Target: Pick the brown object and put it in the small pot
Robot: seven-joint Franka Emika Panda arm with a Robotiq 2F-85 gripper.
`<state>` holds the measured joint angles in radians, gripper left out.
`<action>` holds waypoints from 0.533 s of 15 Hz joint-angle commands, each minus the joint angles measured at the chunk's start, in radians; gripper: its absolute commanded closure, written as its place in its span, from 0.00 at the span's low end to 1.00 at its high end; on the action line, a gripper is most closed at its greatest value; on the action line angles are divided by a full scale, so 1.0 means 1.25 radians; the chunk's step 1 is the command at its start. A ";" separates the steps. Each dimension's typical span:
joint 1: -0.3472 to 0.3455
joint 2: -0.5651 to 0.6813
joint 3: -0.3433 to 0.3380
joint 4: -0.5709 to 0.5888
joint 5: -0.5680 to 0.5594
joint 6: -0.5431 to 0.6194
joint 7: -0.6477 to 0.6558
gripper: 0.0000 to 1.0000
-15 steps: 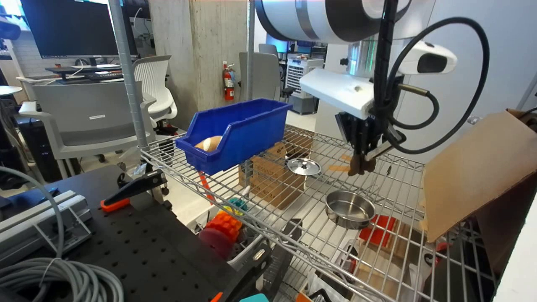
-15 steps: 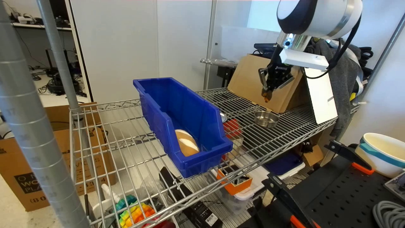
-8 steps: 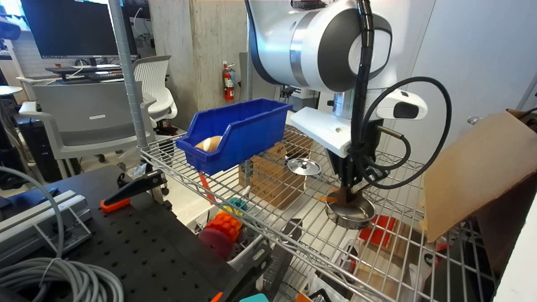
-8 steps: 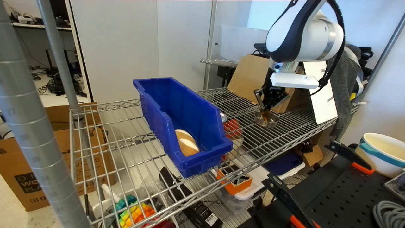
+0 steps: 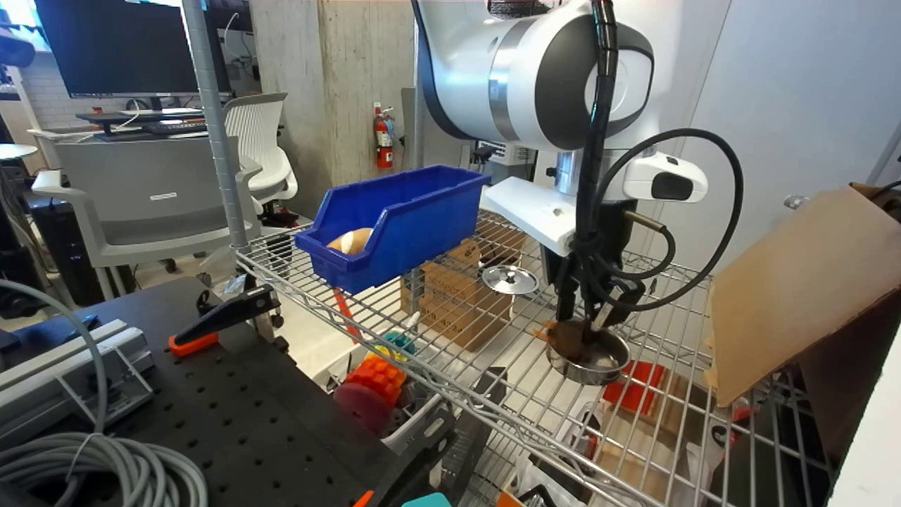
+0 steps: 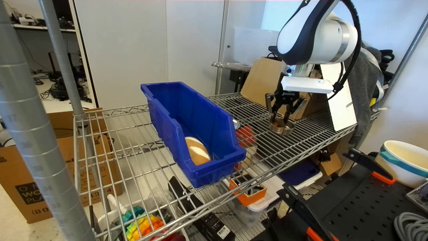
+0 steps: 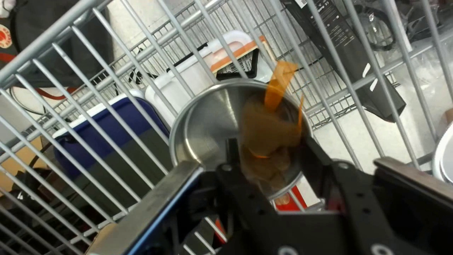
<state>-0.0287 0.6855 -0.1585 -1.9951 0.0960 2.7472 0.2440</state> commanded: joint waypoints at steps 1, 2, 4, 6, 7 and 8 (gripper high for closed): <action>0.005 -0.069 -0.009 -0.032 0.004 -0.097 0.031 0.19; -0.001 -0.093 -0.004 -0.048 0.006 -0.121 0.028 0.13; -0.020 -0.150 0.019 -0.092 0.010 -0.154 -0.014 0.01; -0.060 -0.227 0.064 -0.154 0.045 -0.171 -0.096 0.00; -0.026 -0.130 0.030 -0.074 0.016 -0.143 -0.031 0.01; -0.036 -0.161 0.041 -0.099 0.024 -0.151 -0.053 0.00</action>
<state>-0.0705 0.4824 -0.1096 -2.1218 0.1297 2.5609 0.1749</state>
